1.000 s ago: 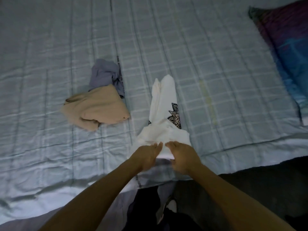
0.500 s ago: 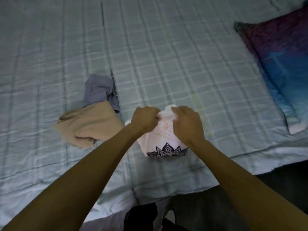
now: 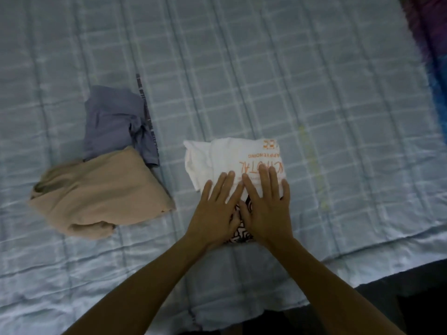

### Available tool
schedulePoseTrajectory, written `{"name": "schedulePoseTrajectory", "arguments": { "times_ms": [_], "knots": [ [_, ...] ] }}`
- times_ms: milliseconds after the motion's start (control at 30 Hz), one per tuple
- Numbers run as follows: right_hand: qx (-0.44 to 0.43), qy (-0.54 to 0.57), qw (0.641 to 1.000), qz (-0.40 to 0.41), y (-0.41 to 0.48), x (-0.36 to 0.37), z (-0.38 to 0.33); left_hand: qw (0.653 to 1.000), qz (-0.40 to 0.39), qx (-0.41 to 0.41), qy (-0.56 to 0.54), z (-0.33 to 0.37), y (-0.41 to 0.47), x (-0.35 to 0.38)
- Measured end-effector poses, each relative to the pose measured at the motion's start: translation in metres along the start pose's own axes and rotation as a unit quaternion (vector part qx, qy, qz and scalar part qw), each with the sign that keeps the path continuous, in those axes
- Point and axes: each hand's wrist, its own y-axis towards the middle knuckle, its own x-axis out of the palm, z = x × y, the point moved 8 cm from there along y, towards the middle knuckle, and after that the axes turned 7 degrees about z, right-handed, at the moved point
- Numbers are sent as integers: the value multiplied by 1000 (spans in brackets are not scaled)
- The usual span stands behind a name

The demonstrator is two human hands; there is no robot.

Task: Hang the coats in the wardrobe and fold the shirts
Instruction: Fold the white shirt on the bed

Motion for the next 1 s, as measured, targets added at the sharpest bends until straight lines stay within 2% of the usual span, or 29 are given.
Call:
{"name": "schedulePoseTrajectory", "arguments": {
  "times_ms": [200,367,433,467,533,567,700,833,1000],
  "knots": [
    [-6,19,999,-36,-8,52,19,999,-34,-14,-14,-15,0,33],
    [-8,26,999,-34,-1,28,14,998,-56,-26,-16,-10,2,17],
    [-12,43,999,-1,10,3,10,998,-14,-43,-45,-6,13,-7],
    [-15,52,998,24,18,-10,7,996,37,-58,-55,-6,20,-23],
    [-21,55,998,32,35,-22,5,978,126,-151,-63,-16,33,-44],
    [-19,48,999,13,41,-19,8,967,131,-208,-72,-20,37,-43],
    [22,33,997,-65,40,26,46,932,38,-339,-121,-29,39,15],
    [17,26,998,-53,37,50,55,940,14,-327,-100,-37,43,34],
    [13,6,998,-59,43,31,49,944,-20,-318,-83,-33,45,13]
  ]
}}
